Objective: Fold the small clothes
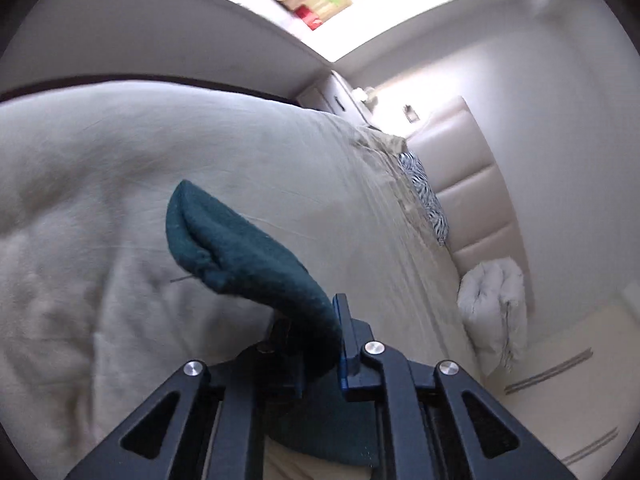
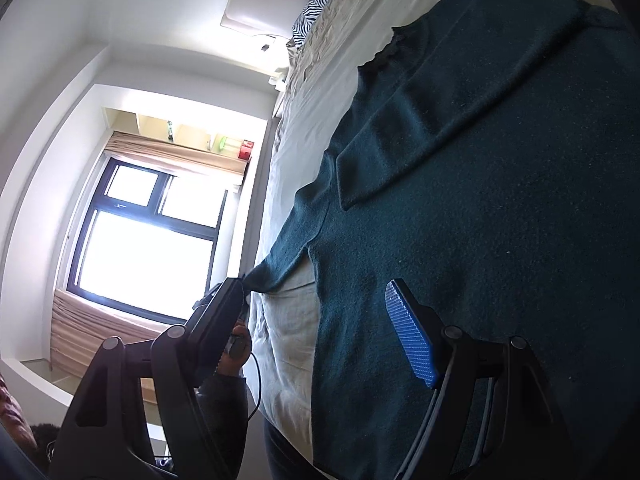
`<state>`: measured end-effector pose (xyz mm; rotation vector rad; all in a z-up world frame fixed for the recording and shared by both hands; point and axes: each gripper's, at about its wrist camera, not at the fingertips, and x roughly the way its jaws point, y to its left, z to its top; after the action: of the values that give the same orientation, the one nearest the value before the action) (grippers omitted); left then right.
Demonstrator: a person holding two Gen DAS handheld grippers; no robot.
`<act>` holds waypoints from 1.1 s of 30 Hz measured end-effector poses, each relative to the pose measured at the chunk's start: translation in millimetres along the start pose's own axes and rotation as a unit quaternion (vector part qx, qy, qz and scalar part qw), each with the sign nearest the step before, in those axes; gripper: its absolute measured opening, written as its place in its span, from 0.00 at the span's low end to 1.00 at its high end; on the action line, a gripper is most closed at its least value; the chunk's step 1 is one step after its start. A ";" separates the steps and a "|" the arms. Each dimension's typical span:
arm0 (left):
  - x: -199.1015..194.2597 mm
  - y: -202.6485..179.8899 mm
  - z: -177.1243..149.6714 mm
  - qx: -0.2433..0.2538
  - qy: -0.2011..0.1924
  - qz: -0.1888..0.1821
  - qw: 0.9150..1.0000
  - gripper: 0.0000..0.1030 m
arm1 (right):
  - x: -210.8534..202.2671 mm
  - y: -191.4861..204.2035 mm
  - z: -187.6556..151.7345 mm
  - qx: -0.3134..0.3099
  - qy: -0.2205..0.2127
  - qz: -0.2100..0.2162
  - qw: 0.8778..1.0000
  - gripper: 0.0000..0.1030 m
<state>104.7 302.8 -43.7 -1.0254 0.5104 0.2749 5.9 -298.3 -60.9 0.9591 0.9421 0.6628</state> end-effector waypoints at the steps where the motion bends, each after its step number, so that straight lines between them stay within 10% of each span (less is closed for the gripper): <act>1: 2.2 -27.7 -9.8 0.042 0.006 -0.005 0.999 0.09 | -1.6 -3.5 1.2 0.004 -0.003 0.000 1.000 0.72; 5: 10.3 -129.9 -74.8 0.225 0.027 -0.023 0.974 0.09 | -14.9 -16.1 7.1 0.012 -0.017 0.002 1.000 0.72; 8: 20.7 -189.3 -161.6 0.379 0.057 -0.029 0.923 0.08 | -23.6 -25.0 14.6 0.017 -0.026 0.000 1.000 0.72; 11: 39.4 -213.6 -263.7 0.522 0.086 -0.009 0.848 0.08 | -25.9 -32.1 26.2 0.020 -0.029 -0.015 0.999 0.72; 14: 58.7 -197.7 -310.6 0.573 0.113 0.012 0.811 0.08 | -14.3 -31.5 40.0 0.010 -0.022 -0.039 0.999 0.72; 27: 62.9 -166.3 -306.0 0.545 0.129 0.009 0.828 0.09 | 115.7 -29.8 90.6 0.043 0.089 -0.068 0.993 0.71; 33: 57.9 -163.4 -297.5 0.533 0.133 0.004 0.836 0.12 | 154.0 -20.5 89.4 -0.001 0.120 -0.083 0.989 0.53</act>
<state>145.4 -37.5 -76.8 0.0471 0.7861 -0.1663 156.4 -215.9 -112.8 0.7995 1.2207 0.6457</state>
